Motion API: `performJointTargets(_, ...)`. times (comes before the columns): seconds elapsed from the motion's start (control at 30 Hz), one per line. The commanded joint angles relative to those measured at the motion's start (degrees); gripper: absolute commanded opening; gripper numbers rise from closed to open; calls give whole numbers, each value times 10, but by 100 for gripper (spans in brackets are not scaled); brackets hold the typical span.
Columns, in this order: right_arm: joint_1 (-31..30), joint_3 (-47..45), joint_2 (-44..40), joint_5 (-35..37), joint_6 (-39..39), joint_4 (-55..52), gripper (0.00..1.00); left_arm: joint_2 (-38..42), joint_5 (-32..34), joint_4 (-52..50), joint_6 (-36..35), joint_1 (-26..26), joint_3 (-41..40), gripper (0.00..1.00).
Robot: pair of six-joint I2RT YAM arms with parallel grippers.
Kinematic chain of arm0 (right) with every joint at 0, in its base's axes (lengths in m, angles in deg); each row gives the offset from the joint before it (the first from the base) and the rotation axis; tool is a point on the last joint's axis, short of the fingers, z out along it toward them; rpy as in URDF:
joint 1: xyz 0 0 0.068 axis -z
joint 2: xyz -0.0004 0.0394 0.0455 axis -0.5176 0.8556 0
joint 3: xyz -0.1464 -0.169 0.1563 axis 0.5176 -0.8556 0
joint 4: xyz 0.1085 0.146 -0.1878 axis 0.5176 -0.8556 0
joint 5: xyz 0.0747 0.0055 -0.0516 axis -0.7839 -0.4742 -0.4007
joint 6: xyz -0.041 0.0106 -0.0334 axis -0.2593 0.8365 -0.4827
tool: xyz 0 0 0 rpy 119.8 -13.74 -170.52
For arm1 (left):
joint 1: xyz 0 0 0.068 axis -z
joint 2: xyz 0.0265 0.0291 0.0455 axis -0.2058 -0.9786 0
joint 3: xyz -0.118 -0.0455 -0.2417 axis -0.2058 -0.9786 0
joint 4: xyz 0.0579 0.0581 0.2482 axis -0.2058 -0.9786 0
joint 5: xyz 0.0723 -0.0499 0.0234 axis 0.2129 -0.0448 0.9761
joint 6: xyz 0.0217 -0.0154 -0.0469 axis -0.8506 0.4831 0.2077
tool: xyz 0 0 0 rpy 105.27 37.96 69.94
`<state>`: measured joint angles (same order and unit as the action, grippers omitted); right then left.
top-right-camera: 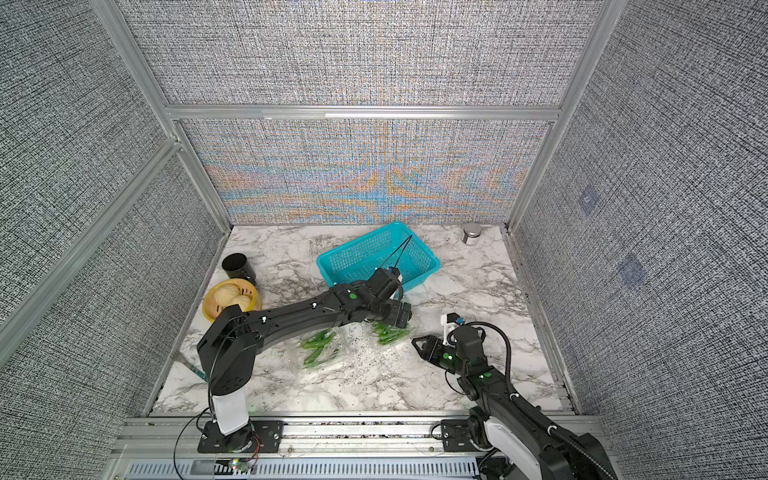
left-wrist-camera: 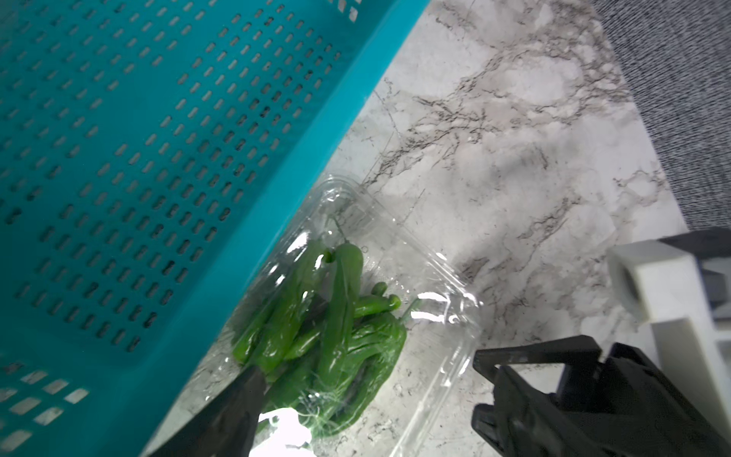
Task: Take small green peppers out of containers
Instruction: Open the packing box at the center of the board.
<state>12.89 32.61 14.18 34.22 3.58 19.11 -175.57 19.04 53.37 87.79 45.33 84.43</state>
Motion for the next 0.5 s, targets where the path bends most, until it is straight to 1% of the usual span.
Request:
performJointTargets(0.0,-1,0,11,1,5,49,49,-18,29,-32,-8,0,13,90)
performJointTargets(0.1,-1,-2,23,-1,7,68,47,-31,38,-48,-4,-1,26,90)
performJointTargets(0.2,-2,0,36,-2,7,85,47,-39,29,-46,-7,-6,32,90)
performJointTargets(0.33,-4,7,63,1,7,108,40,-44,-13,-28,2,-24,28,90)
performJointTargets(0.37,-5,7,72,1,7,116,39,-58,-25,-22,5,-29,24,90)
performJointTargets(0.43,-7,7,86,2,12,135,35,-62,-42,-7,9,-34,13,90)
performJointTargets(0.47,-9,7,94,3,13,147,35,-63,-47,-1,11,-35,8,89)
